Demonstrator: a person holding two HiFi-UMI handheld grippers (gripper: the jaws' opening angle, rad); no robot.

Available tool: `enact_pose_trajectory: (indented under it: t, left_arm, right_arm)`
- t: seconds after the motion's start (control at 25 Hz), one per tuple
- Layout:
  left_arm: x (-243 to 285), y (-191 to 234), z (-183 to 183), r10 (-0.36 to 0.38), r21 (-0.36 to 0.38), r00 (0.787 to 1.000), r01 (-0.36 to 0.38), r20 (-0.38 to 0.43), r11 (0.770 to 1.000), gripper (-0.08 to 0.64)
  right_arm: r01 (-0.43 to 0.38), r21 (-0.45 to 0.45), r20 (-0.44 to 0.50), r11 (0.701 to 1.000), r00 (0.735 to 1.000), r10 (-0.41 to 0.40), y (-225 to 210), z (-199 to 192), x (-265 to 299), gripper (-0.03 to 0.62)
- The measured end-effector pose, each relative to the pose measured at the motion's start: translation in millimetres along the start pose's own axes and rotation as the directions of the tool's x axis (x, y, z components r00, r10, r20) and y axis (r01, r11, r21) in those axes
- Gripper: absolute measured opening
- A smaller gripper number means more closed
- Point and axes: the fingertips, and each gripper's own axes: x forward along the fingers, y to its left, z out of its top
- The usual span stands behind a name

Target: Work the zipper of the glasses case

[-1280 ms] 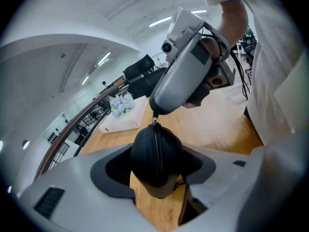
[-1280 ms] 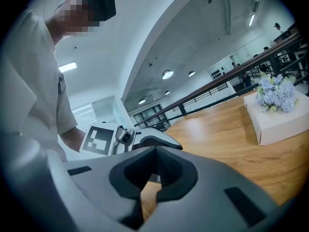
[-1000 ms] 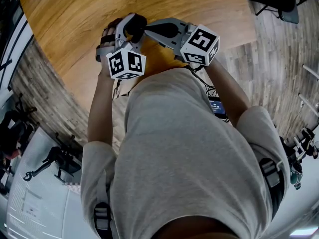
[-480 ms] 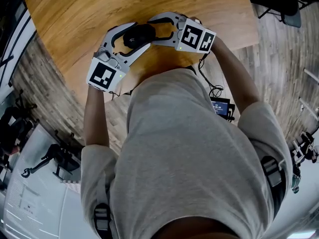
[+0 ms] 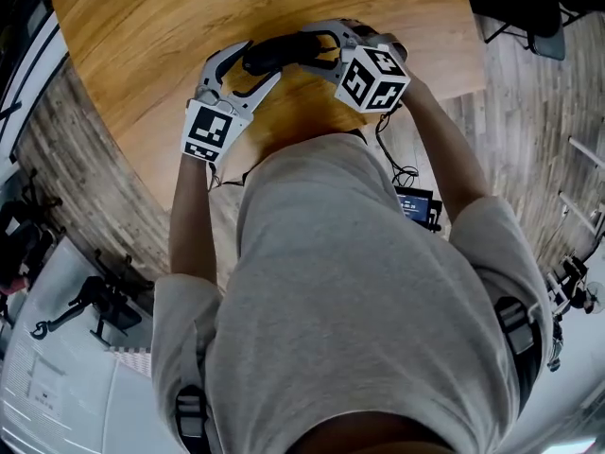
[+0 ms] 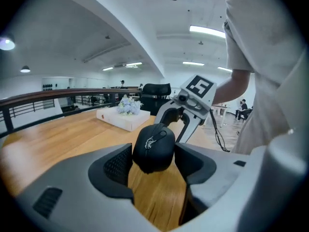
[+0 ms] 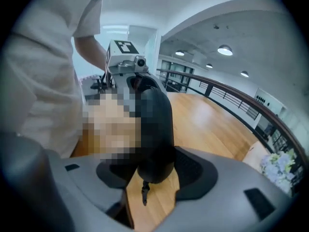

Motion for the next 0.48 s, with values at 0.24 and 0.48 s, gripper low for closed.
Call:
enact_pose_trajectory:
  t: [0.24,0.48]
  left_arm:
    - [27,8,-59,0.115,-0.093,0.989,-0.124,-0.092,0.988,0.272]
    - [20,12,-94,0.19,-0.224,0.966,-0.227,-0.175,0.948,0.272]
  right_arm:
    - [0.12,-0.201,-0.246,0.972,0.954,-0.168,-8,-48,16,0.244]
    - [0.219,-0.185,-0.267,0.958,0.927,-0.264,-3,-43,23,0.244]
